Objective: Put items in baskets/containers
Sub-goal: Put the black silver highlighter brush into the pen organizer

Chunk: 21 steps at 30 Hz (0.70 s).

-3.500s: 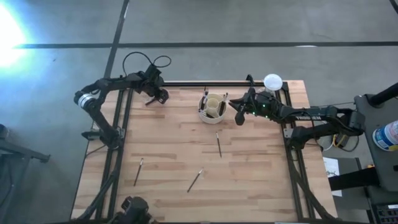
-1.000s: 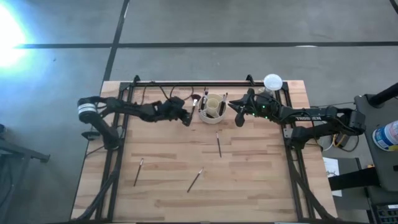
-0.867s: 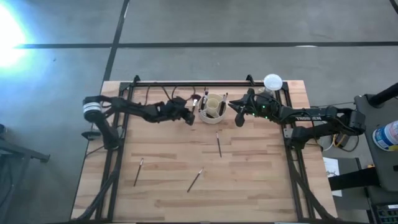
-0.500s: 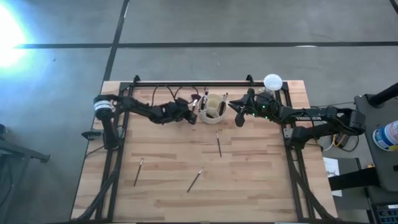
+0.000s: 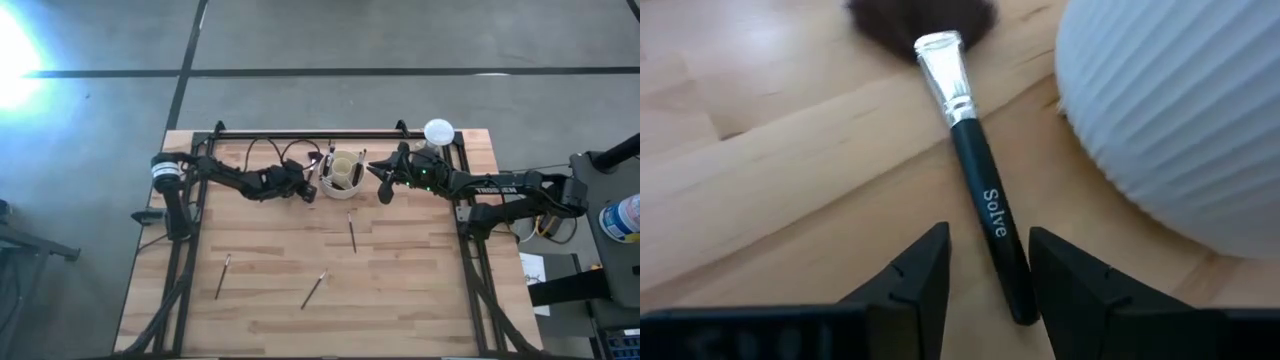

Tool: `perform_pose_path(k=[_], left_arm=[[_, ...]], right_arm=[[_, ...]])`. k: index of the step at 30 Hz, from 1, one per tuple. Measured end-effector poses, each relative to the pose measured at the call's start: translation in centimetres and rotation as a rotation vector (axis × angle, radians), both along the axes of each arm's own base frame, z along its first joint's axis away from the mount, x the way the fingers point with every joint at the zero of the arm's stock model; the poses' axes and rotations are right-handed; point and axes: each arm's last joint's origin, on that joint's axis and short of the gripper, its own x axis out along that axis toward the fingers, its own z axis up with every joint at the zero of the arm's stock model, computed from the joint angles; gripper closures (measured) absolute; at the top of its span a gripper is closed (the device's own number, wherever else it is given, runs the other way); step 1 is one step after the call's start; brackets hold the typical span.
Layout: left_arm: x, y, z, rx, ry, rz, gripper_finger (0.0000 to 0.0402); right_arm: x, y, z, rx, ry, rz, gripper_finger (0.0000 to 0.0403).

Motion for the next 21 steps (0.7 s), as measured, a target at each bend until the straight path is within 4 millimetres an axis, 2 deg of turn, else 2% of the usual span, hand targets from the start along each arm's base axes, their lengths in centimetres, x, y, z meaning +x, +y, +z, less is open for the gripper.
perform_pose_path(k=[12,16,21], left_arm=[[-1.5,-0.6,-1.5,-0.027,0.148,-0.032,0.0273],[-2.2,-0.8,-2.2,-0.056,0.192,-0.058,0.0305],[-2.7,-1.0,-2.6,-0.071,0.238,-0.070,0.0369]], right_arm=[[0.0,0.0,0.0,0.000,0.001,0.000,0.0344],[0.0,0.0,0.0,0.000,0.001,0.000,0.0344],[0.0,0.0,0.0,0.000,0.001,0.000,0.0344]])
